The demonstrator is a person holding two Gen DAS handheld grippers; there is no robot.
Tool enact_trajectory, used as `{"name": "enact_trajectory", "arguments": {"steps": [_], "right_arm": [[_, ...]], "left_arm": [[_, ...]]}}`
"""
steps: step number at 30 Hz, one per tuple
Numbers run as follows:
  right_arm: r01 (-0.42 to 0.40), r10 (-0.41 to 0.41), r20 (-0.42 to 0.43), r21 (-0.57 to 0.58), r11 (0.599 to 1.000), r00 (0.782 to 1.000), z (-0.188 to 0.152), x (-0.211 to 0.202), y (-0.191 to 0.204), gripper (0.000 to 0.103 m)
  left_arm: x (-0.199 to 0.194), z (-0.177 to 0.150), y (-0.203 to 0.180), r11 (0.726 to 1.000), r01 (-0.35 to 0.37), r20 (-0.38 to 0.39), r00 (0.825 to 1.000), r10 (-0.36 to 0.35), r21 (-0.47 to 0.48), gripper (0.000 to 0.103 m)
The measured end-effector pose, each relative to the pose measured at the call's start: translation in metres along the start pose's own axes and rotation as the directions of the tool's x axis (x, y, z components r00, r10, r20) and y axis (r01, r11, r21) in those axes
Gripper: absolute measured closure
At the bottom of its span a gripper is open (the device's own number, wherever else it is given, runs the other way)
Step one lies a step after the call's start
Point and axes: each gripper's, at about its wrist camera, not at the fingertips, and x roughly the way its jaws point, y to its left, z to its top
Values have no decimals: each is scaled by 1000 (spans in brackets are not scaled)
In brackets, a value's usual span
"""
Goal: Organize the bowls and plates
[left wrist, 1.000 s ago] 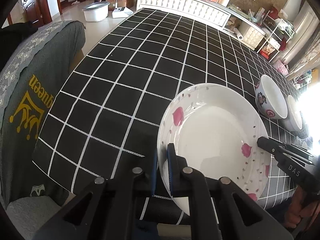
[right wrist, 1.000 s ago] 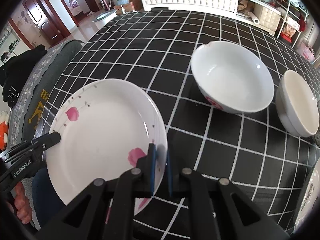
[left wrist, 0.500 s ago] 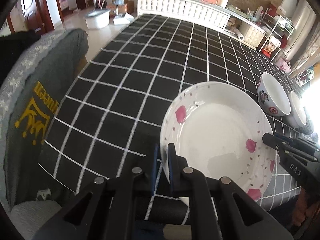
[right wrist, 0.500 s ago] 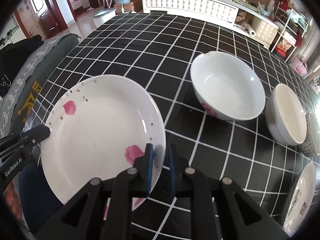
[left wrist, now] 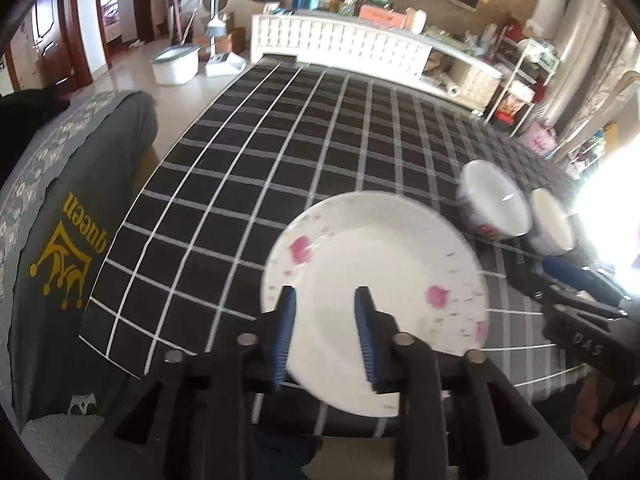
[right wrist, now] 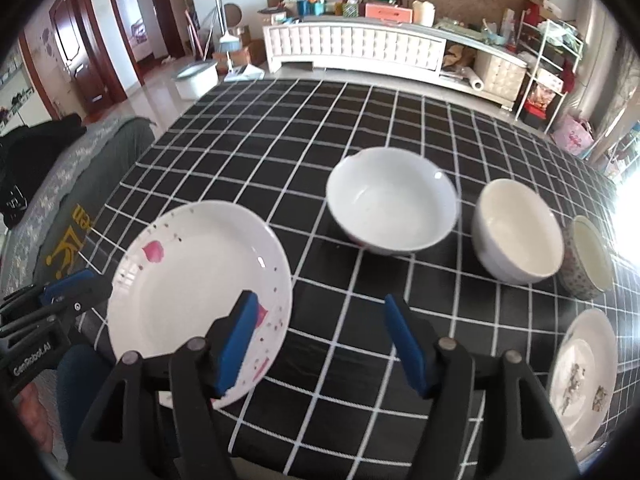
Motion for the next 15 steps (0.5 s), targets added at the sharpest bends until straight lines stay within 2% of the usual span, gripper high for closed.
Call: {"name": "enact_trajectory", "arguments": {"steps": [8,15], "right_arm": [[-15,8,101,66,998,995,-11,-48,-23,33],[27,-42,128,114,993,991,-27,-77,-47,32]], "left_arm": [[-38,1,-45,995,45,75,996,-51,86,75],[-54,-8,-91,980,83,102,990,-102,180,75]]}}
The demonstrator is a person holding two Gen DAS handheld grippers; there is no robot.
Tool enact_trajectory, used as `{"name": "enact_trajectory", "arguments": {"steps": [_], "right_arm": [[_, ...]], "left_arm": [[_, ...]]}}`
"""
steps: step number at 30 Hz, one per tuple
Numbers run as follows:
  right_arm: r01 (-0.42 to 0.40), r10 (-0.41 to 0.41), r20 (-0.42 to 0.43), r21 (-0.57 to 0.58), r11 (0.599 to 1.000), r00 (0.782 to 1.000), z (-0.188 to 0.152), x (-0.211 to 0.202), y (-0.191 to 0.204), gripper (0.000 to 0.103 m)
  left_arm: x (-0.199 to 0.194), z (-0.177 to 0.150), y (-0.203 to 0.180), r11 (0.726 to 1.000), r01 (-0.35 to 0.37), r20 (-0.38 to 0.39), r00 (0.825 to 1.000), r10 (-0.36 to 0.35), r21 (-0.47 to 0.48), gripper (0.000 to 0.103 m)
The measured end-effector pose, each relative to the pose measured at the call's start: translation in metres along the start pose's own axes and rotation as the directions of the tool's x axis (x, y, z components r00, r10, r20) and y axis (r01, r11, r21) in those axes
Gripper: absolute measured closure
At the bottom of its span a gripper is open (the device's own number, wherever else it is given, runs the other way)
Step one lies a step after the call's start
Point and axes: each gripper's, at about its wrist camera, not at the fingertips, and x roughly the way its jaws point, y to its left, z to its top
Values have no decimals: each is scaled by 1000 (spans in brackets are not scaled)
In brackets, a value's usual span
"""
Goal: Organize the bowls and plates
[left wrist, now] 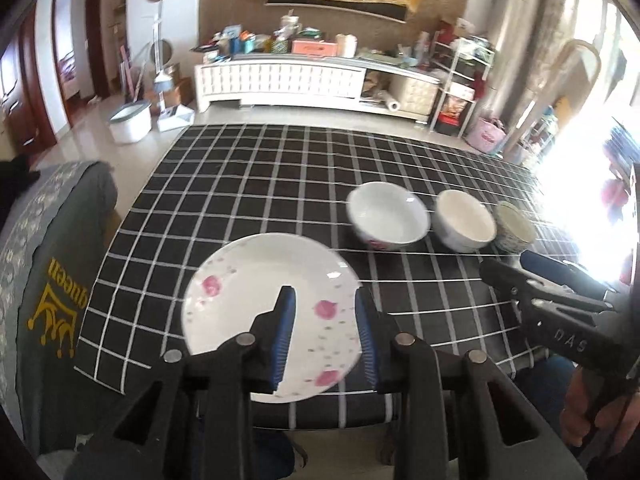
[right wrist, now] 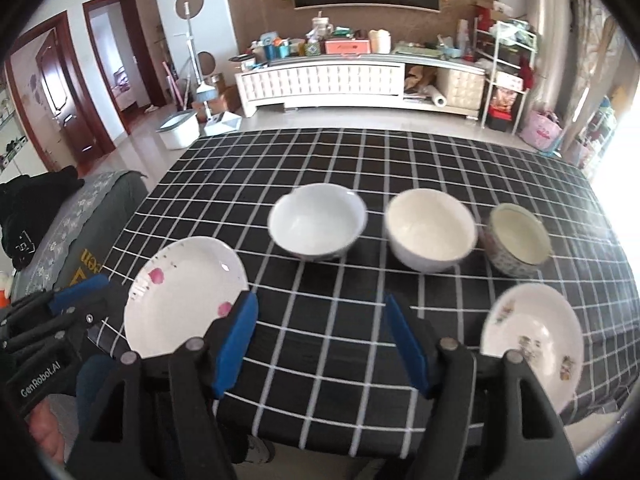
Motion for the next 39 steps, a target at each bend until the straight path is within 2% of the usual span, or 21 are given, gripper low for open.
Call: {"name": "enact_trajectory", "arguments": {"steps": [3,4,5,6,9,21,28,39], "right_arm": [[2,-2,15,18,1000,1000,-5,-14,-15,32],[-2,1,22,23,1000,1000,-6,-17,-18,32],[-5,4,33,33,999,999,-7,-22,-25,31],[-5,4,39,42,999,999,-8,-26,-30,31],[10,-12,45,59,998,999,-9,-33,-43,30],[74,-86,62,170,983,994,-26,-59,-119,29],[102,-112,29,227,968,993,-34,-61,-166,29],[139,-135,-34,255,957,990,-47,-54,-223,29]], "left_arm": [[-3,2,-22,999,22,5,1000,-22,31,74],[-4,3,-33,998,32,6,999,-33,49,71],[-5,3,-40,997,41,4,999,-41,59,61],[-6,3,-46,996,52,5,999,-52,68,60],[-8,3,-70,991,85,7,996,-86,99,60],[8,12,-145,972,135,-31,991,-132,192,60],[26,14,-192,956,174,-68,984,-162,237,60],[69,11,-240,948,208,-165,971,-171,240,60]]}}
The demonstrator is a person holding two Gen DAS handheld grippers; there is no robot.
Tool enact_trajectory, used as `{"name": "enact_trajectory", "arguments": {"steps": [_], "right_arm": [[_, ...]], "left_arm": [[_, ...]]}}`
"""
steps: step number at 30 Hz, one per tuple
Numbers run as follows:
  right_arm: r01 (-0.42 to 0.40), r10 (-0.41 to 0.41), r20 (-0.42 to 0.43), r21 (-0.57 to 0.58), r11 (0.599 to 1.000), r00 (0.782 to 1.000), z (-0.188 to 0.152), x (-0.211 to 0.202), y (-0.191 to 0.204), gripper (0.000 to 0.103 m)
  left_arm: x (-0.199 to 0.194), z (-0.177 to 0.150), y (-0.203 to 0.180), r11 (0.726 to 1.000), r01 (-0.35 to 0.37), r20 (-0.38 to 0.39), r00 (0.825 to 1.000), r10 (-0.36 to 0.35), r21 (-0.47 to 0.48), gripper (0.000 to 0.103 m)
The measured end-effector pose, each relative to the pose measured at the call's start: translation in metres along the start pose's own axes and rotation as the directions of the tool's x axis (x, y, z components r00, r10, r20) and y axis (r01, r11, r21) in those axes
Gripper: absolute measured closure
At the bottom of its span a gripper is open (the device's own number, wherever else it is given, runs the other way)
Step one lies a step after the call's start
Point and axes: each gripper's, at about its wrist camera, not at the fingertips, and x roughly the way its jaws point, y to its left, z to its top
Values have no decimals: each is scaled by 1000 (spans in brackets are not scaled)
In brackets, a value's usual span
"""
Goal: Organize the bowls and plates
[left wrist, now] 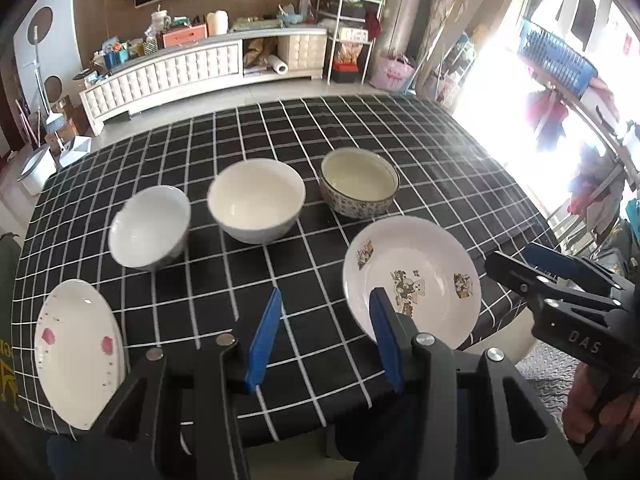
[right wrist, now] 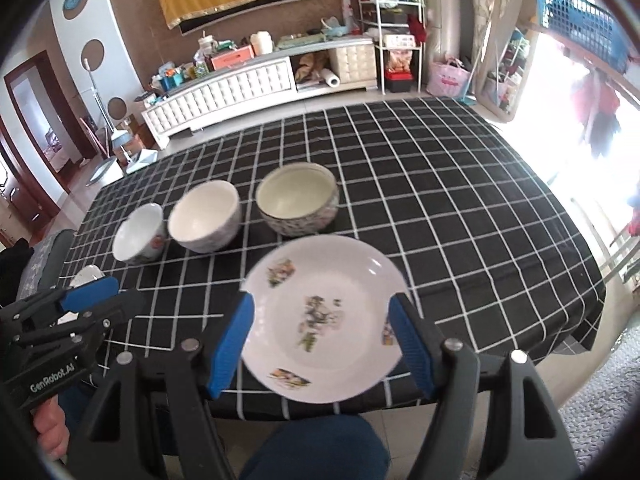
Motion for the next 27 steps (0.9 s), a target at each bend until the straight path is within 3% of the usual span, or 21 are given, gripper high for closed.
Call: {"name": "enact_trajectory", "arguments": {"steps": [6,14,22,27], "right_arm": [[33,-32,-50,23,999,998,-5,20,-24,29],[20,-17,-122,25,999,992,-14,50,-43,29],[20,-14,-141,42,999,990,-14,70,-62,29],[21,-16,-167,32,999,986,-13,81,-65,41]], "left_arm": [[35,0,-11,1000,6,-60,998,-6,7,60],[76,-5,-17,1000,23,-149,989,-22,8,60],[108,-5,-16,999,38,-217,975,-41,-16,60],[126,-3,-13,998,51,-250,966,-59,-39,80]]}}
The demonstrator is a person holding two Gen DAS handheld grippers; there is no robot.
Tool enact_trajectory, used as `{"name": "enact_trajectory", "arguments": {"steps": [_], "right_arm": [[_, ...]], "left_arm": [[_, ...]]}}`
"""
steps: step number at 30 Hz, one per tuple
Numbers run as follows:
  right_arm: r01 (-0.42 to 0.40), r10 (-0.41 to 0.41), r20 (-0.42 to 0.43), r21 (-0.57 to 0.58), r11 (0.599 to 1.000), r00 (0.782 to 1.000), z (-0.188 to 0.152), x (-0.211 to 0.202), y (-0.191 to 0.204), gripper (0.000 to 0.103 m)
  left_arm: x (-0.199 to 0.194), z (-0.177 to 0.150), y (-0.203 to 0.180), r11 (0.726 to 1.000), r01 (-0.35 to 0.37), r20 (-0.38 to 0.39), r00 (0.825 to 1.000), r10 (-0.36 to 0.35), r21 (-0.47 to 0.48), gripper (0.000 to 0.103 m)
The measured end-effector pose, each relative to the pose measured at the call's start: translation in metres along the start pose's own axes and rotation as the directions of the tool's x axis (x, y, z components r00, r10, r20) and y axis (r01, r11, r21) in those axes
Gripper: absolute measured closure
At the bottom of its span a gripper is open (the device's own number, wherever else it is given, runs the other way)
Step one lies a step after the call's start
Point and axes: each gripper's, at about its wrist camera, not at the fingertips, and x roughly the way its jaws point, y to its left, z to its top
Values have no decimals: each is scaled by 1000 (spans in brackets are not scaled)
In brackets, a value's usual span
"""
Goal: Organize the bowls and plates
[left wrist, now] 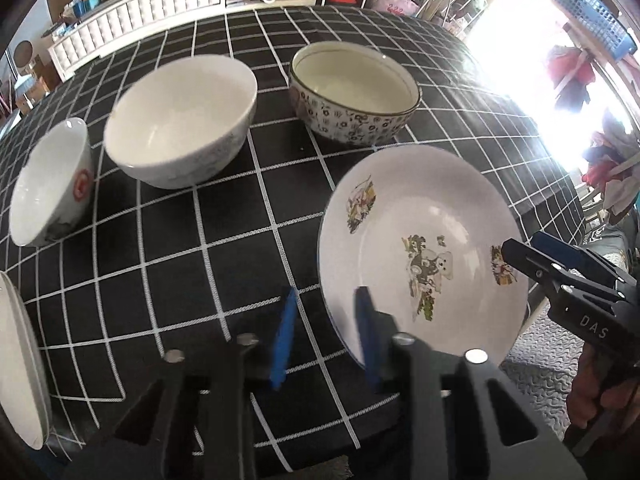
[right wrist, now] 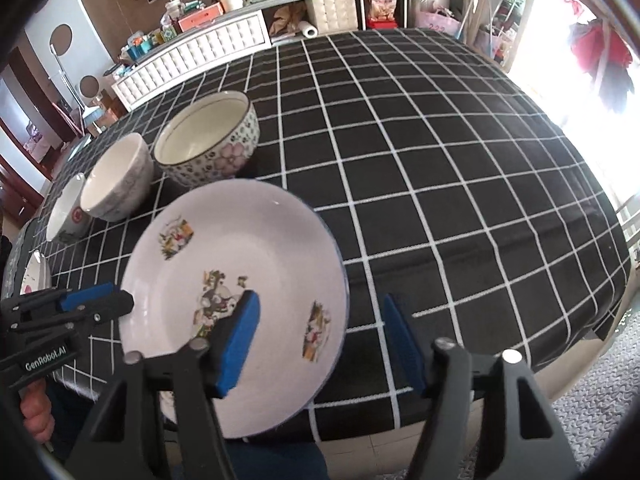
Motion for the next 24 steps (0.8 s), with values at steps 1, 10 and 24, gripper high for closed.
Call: {"name": "enact_trajectory", "arguments": {"steps": [1,10,24], "right_arm": [[-5,5,-4,-2,1000,1000,0,1,0,43],[-18,19,-50,20,1000,999,0,18,-7,77],[-9,10,-58,8,1000,998,-1,12,1,81]], "left_arm": [[3,0,0,1000,4,-3,1000,-4,-2,81],[10,4,-3,1000,8,1,1000,-8,12,92],[10,3,-7,1000,-13,3,1000,13,17,92]]}}
